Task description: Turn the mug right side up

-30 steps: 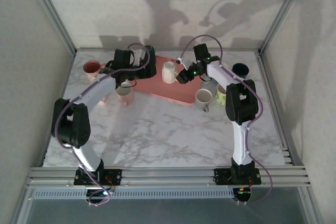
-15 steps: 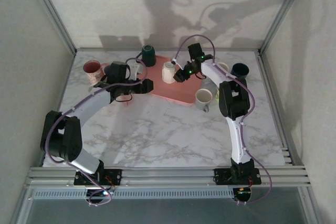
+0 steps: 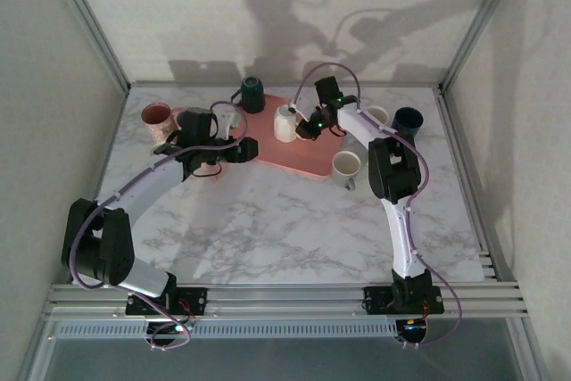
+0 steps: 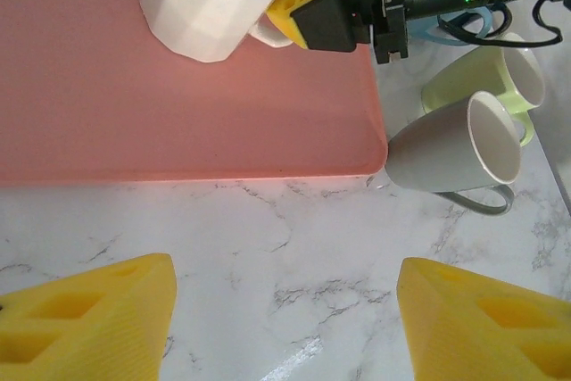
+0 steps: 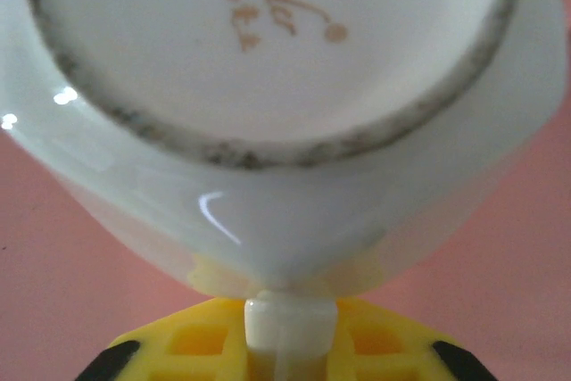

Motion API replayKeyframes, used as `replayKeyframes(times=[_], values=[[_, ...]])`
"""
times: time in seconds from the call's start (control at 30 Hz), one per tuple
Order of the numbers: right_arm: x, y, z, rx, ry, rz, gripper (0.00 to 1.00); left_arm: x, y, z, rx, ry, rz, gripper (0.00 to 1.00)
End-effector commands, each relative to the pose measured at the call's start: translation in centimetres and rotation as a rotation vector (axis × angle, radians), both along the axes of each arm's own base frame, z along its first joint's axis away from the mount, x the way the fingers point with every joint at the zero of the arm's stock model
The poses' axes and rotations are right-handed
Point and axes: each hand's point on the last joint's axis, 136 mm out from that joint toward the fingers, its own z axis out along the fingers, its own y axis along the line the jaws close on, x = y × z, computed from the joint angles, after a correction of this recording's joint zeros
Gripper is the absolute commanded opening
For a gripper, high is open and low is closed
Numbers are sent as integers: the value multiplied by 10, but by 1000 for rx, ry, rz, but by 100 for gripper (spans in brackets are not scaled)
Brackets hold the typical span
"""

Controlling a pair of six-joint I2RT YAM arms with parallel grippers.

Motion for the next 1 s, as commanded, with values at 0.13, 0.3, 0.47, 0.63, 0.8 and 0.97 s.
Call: replayKeyframes(times=[0.13,0.3,0.47,0.63,0.8,0.97], values=[[-1,4,43,55,-93,-46,0,-5,0,21,-45,-25,29,66],[-8,2,68,117,-83,-112,0,-6,-1,40,-146,-29,84,65],[-23,2,110,241,-50,-196,0,-15,-11,67,-330,-47,117,67],[-45,3,156,380,-11,-240,0,-24,-15,91,-474,-76,152,70],[-67,-1,204,491,8,-277,0,-32,-19,108,-657,-58,174,69],[-90,0,254,647,42,-286,0,-47,-27,130,-817,-88,177,70]])
